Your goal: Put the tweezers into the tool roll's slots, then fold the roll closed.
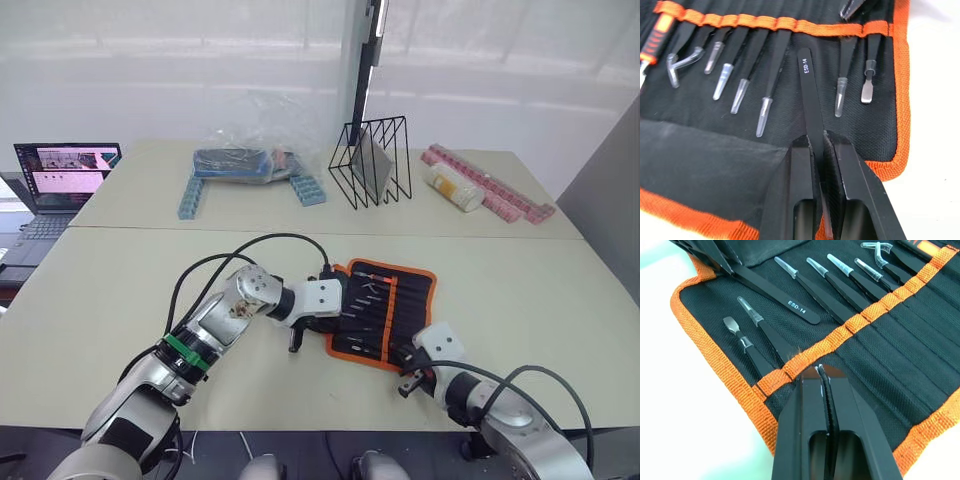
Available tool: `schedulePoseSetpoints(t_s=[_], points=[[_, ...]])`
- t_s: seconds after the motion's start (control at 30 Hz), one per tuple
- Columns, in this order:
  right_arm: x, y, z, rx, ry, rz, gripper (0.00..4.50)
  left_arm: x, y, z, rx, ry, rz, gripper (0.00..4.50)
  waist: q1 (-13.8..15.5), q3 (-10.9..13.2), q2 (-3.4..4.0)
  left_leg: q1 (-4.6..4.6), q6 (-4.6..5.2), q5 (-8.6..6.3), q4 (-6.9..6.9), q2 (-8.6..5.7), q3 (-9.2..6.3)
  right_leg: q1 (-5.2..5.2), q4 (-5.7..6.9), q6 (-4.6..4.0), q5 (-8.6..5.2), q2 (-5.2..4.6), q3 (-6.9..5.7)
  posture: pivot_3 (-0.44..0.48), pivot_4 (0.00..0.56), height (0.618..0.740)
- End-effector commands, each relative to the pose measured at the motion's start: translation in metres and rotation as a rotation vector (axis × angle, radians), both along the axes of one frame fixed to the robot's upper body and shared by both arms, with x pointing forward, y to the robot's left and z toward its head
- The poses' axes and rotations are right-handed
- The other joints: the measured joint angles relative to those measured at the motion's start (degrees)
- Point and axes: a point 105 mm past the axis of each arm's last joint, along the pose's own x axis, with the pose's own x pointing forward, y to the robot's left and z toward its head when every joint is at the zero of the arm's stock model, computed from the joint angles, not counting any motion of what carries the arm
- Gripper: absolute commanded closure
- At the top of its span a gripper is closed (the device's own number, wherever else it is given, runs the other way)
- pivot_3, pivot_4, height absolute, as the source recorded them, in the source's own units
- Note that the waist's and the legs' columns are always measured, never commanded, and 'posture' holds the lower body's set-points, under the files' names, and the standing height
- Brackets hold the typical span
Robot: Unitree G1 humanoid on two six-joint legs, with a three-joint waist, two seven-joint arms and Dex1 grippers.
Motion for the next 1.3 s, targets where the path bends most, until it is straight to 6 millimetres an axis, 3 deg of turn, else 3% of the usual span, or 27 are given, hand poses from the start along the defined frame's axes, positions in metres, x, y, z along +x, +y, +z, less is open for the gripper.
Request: schedulePoseSetpoints(t_s=[0.03, 0.67, 1.3], points=[[-0.013, -0.004, -0.025, -0.022, 0.130, -0.013, 4.50, 0.000, -0.003, 0.004, 0.037, -0.038, -0.053, 4.46, 0.0, 0.0, 0.00, 0.00, 0.00, 0.00, 0.00, 0.00, 0.00, 0.00, 0.01, 0.00, 0.00, 0.00, 0.00, 0.000, 0.150, 0.725], [-0.016, 0.003, -0.029, 0.002, 0.137, -0.029, 4.50, 0.014, -0.022, 0.015, 0.237, -0.097, -0.175, 4.46, 0.0, 0.0, -0.01, 0.00, 0.00, 0.00, 0.09, -0.02, -0.04, 0.03, 0.07, 0.01, -0.01, 0.04, 0.02, 0.000, 0.150, 0.725], [-0.019, 0.004, -0.031, 0.013, 0.141, -0.052, 4.50, 0.014, -0.054, 0.015, 0.260, -0.165, -0.283, 4.46, 0.1, 0.0, -0.01, -0.03, 0.01, 0.00, 0.22, -0.04, -0.10, 0.08, 0.13, 0.02, -0.01, 0.04, 0.02, 0.000, 0.150, 0.725]])
